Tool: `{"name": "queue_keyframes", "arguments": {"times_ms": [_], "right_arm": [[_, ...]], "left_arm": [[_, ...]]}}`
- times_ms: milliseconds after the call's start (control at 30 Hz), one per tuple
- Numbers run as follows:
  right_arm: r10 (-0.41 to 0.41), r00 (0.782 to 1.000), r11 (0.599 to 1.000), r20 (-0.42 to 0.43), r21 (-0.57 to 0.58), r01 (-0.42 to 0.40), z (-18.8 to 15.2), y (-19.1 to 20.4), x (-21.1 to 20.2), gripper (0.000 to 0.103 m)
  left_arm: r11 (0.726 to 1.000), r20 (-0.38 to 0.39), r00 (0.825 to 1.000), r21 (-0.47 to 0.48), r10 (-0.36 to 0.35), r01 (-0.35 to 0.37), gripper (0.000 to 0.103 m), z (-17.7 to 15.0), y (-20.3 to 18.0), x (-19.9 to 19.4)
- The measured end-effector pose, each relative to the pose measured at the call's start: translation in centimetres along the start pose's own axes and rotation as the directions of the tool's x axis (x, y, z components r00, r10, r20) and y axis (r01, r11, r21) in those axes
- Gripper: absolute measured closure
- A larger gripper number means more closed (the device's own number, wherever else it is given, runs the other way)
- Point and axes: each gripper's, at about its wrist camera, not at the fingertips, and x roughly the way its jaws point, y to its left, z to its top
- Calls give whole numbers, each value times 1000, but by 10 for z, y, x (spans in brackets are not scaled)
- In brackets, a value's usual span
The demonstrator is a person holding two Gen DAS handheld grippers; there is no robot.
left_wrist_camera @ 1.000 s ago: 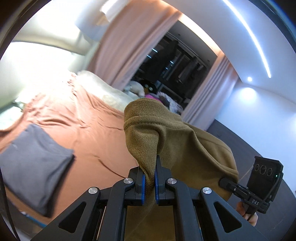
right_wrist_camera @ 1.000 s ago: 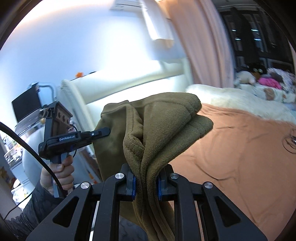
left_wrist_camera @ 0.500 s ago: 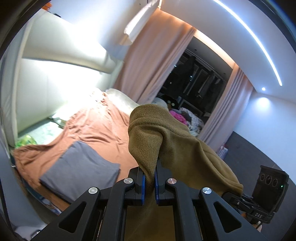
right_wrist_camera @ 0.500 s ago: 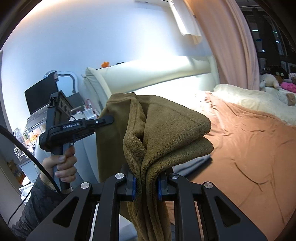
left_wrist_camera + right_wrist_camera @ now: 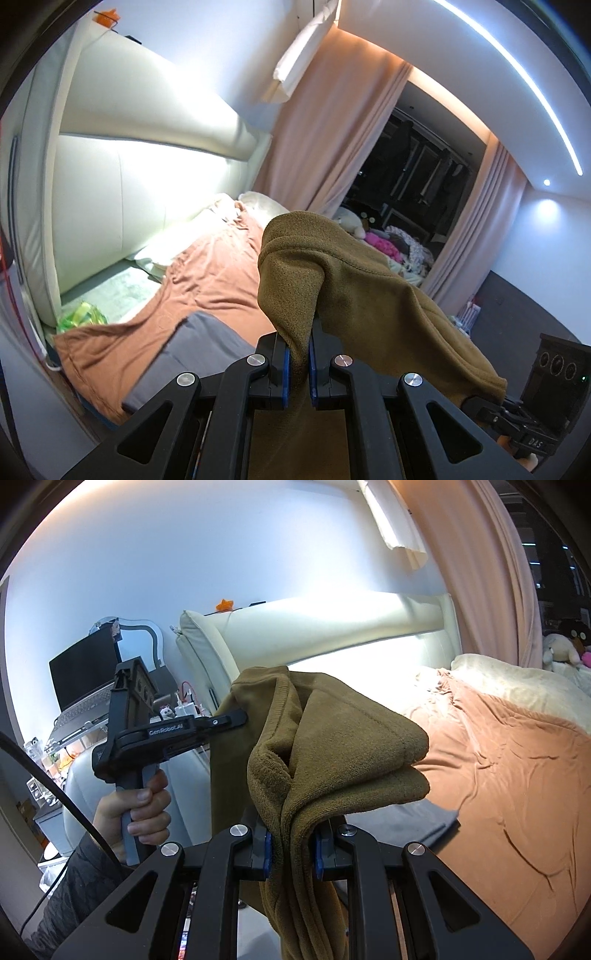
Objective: Fold small clothes
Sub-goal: 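Lift the folded shirt with both tools and carry it toward the grey garment, then lower the shirt onto the grey garment and open both tools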
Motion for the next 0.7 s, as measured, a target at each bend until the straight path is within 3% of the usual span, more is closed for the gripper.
{"name": "queue_keyframes", "arguments": {"times_ms": [300,567,700], "right_arm": [[80,996,997,-46,19,-79,11,-36,55,91],[155,983,987,-97,66,-149,14,-54,93,91],[159,979,985,-124,87,-149,14,-75,116,91]], "left_arm": [[997,-17,997,-11,74,-74,96,28,41,38],[988,-50,987,-14,153,-154,96,33,71,52],[980,-81,977,-22,196,-198,96,33,87,80]]}}
